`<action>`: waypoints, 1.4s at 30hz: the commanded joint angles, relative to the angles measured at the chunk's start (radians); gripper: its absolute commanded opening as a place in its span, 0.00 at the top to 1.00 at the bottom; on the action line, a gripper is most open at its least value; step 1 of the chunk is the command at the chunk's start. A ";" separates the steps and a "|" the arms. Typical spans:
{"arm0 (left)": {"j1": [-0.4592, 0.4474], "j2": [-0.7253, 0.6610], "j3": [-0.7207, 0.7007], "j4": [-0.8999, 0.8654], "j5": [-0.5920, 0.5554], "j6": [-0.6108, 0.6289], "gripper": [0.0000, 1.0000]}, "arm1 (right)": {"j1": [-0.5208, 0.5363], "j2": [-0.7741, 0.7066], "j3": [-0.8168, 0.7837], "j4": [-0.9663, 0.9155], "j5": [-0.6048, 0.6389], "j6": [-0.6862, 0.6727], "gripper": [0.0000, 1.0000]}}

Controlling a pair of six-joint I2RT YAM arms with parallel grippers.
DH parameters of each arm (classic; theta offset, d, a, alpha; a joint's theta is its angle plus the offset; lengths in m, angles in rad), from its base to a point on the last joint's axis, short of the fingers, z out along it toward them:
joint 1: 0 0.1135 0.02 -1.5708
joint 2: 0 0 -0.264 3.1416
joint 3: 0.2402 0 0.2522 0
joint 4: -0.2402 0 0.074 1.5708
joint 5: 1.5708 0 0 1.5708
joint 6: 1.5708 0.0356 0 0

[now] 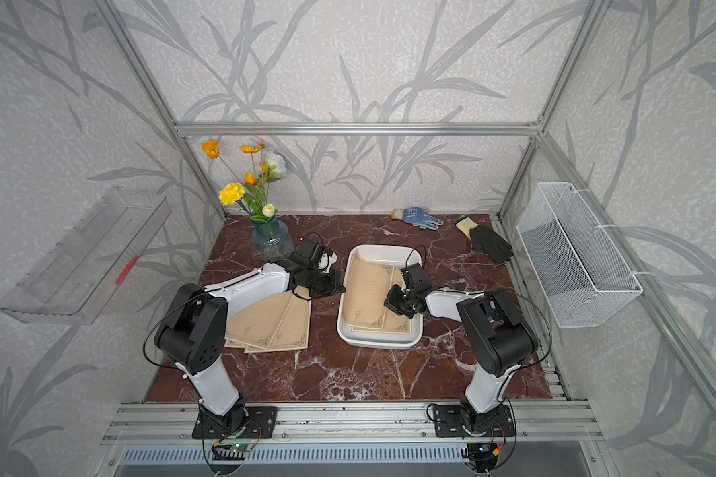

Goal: Take out the stationery paper from the storage box
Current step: Pick up the stationery paper from the storage box.

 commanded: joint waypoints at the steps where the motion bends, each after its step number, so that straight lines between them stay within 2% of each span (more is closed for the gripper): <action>1: -0.003 0.031 0.004 -0.052 -0.021 0.003 1.00 | -0.004 0.026 0.001 0.037 -0.026 0.008 0.86; 7: -0.003 0.029 0.012 -0.059 -0.021 0.006 1.00 | -0.005 0.027 0.012 0.018 -0.036 0.003 0.92; 9: -0.004 0.022 0.018 -0.065 -0.024 0.009 1.00 | -0.006 0.007 0.014 0.001 -0.028 -0.005 1.00; 11: -0.003 0.011 0.023 -0.067 -0.032 0.014 1.00 | -0.007 -0.019 0.022 -0.032 -0.016 -0.022 1.00; 12: -0.002 0.003 0.028 -0.070 -0.035 0.016 0.98 | -0.008 -0.024 0.028 -0.053 -0.011 -0.033 1.00; 16: 0.004 -0.043 0.043 -0.072 -0.071 0.023 0.74 | -0.008 -0.126 0.051 -0.113 -0.014 -0.088 1.00; 18: 0.006 -0.074 0.044 -0.058 -0.079 0.024 0.66 | -0.008 -0.183 0.065 -0.153 -0.011 -0.127 1.00; 22: 0.010 -0.129 0.048 -0.025 -0.080 0.030 0.62 | -0.008 -0.281 0.106 -0.247 0.004 -0.229 1.00; 28: 0.014 -0.186 0.074 0.027 -0.074 0.064 0.61 | -0.008 -0.380 0.242 -0.443 -0.008 -0.471 1.00; 31: 0.015 -0.213 0.066 0.116 -0.041 0.082 0.61 | -0.007 -0.429 0.303 -0.516 -0.012 -0.571 1.00; 35: 0.018 -0.259 -0.015 0.355 0.007 0.071 0.61 | 0.000 -0.512 0.346 -0.550 -0.037 -0.690 1.00; 38: 0.021 -0.281 -0.074 0.533 0.062 0.059 0.62 | 0.017 -0.599 0.332 -0.531 -0.049 -0.796 1.00; 42: 0.035 -0.290 -0.088 0.646 0.194 0.046 0.61 | 0.023 -0.740 0.275 -0.480 -0.131 -0.960 1.00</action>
